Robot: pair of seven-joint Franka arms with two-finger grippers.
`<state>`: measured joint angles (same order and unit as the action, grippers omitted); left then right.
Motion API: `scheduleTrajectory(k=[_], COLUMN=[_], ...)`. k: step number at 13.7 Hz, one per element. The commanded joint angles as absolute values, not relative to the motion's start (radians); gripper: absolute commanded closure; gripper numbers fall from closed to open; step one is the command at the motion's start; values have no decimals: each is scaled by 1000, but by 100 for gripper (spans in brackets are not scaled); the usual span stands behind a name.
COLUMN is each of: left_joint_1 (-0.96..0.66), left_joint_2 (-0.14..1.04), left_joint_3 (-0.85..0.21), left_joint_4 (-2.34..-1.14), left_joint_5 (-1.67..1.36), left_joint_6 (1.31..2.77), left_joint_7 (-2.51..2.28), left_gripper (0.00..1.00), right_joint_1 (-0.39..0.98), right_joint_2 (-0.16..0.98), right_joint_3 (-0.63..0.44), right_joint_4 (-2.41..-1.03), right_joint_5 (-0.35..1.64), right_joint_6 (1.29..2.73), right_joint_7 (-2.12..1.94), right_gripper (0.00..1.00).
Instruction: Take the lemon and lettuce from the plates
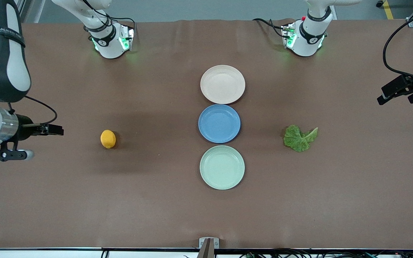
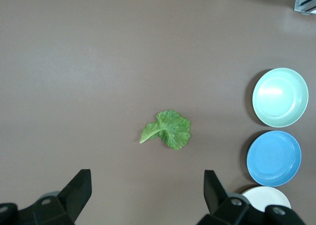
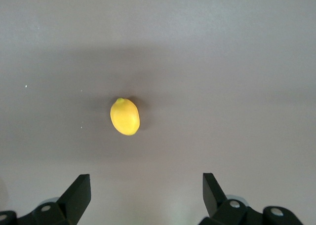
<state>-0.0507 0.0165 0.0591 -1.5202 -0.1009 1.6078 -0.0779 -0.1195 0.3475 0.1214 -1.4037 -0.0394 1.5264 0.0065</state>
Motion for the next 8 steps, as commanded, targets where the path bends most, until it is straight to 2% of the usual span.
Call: scheduleTrajectory(k=[1, 8], left_joint_1=[-55, -49], left_joint_2=[55, 52], left_joint_3=[61, 61], left_joint_4=[-1453, -1459], left_joint_5=[-80, -83], left_joint_6=[1539, 1513], left_joint_7=[-78, -83], left_gripper=[0, 0], right_joint_1=[-150, -150], right_joint_2=[360, 290], right_joint_3=[140, 146], right_joint_4=[-1350, -1390], right_joint_5=[-46, 11], right_joint_6=[1499, 1470], right_joint_7=[21, 18], right_gripper=[0, 0])
